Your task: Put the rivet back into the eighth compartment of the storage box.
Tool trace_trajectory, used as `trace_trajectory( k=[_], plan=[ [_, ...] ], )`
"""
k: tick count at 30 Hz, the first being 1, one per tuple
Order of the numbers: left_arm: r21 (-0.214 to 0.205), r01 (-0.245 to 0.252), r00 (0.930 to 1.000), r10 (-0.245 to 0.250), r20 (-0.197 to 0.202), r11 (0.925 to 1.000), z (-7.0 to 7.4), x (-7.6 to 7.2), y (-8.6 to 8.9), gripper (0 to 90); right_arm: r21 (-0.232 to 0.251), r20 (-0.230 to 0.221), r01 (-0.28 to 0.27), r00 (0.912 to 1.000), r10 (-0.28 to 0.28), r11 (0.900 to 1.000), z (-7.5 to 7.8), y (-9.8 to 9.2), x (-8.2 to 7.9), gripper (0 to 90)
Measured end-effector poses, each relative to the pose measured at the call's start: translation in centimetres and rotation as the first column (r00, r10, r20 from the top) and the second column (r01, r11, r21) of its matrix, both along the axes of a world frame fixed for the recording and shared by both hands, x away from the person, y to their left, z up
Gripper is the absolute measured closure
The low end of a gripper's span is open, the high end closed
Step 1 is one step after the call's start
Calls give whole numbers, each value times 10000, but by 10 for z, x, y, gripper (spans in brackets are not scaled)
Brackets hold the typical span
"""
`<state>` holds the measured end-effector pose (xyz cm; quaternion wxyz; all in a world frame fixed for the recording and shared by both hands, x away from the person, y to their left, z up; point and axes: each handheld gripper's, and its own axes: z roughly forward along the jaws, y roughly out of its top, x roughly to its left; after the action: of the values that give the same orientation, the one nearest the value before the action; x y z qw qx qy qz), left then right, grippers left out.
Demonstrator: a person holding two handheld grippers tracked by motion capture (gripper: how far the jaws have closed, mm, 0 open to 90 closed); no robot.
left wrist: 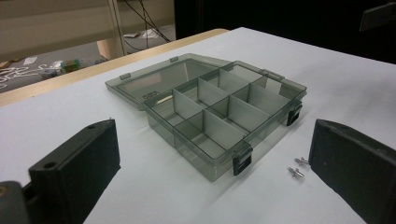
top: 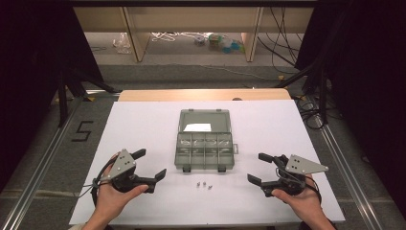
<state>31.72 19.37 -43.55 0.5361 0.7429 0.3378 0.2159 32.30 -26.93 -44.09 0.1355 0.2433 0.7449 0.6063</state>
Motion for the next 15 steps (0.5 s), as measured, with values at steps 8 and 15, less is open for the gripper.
trace_trajectory(
  k=[8,15],
  plan=[
    [745,304,9995,-311,86,9968,5,-1,-2,43,-165,17,61,10000,-61,9998,1,1,-1,163],
    [2280,1725,9850,-1686,-363,9583,19,-2,-12,77,-174,21,75,10000,-75,9998,1,0,0,163]
  ],
)
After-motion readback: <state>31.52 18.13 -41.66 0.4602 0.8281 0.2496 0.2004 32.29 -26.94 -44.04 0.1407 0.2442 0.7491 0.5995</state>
